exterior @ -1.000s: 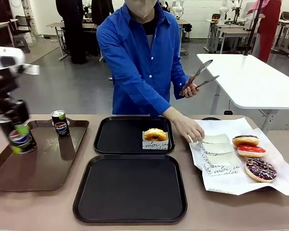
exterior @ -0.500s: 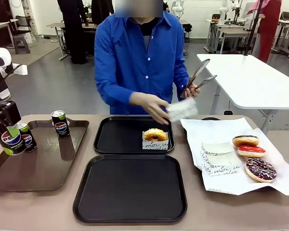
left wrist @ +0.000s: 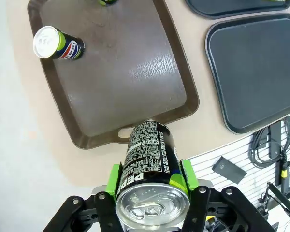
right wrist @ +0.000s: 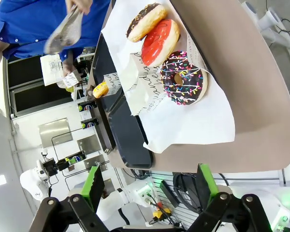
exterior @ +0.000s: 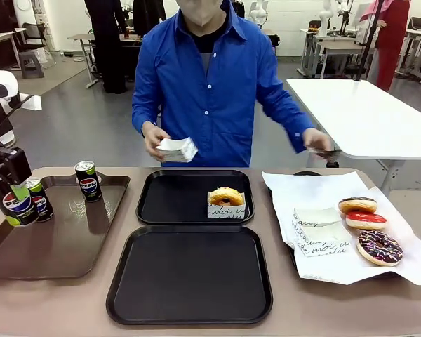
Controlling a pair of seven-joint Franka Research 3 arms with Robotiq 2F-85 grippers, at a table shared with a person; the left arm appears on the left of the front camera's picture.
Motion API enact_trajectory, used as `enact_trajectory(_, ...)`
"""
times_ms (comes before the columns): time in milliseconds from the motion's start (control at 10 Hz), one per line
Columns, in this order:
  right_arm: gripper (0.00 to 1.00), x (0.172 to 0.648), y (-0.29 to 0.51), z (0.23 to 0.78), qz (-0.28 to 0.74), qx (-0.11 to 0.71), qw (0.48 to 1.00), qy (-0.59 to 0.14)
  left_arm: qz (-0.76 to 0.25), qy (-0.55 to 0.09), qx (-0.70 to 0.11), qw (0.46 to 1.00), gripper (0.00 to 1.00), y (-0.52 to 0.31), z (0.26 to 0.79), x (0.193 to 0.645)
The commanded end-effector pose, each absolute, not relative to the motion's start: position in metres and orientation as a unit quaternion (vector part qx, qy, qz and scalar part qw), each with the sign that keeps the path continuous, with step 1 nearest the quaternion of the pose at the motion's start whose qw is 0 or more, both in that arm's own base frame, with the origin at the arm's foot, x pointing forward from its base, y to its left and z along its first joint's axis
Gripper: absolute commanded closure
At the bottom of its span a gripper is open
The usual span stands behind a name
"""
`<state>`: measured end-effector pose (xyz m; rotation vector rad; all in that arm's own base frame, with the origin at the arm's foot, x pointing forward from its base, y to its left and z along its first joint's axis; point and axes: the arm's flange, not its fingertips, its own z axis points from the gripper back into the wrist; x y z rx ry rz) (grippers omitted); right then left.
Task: Set up donuts and drinks on trays.
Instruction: Pick up one Pepsi coke and place it on the Flat Tray.
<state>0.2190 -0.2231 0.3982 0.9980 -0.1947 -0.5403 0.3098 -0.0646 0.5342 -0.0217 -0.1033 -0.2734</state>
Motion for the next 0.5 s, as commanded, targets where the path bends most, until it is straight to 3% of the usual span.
enact_trajectory(0, 0.0, 0.2195, -0.2228, 0.3986, -0.252, 0.479, 0.836, -0.094, -0.136, -0.054, -0.015, 0.989, 0.41, -0.0664, 0.5368, 0.3098)
enact_trajectory(400, 0.0, 0.2195, -0.2228, 0.3986, -0.252, 0.479, 0.836, -0.094, -0.136, -0.051, -0.011, 0.989, 0.41, -0.0646, 0.5342, 0.3098)
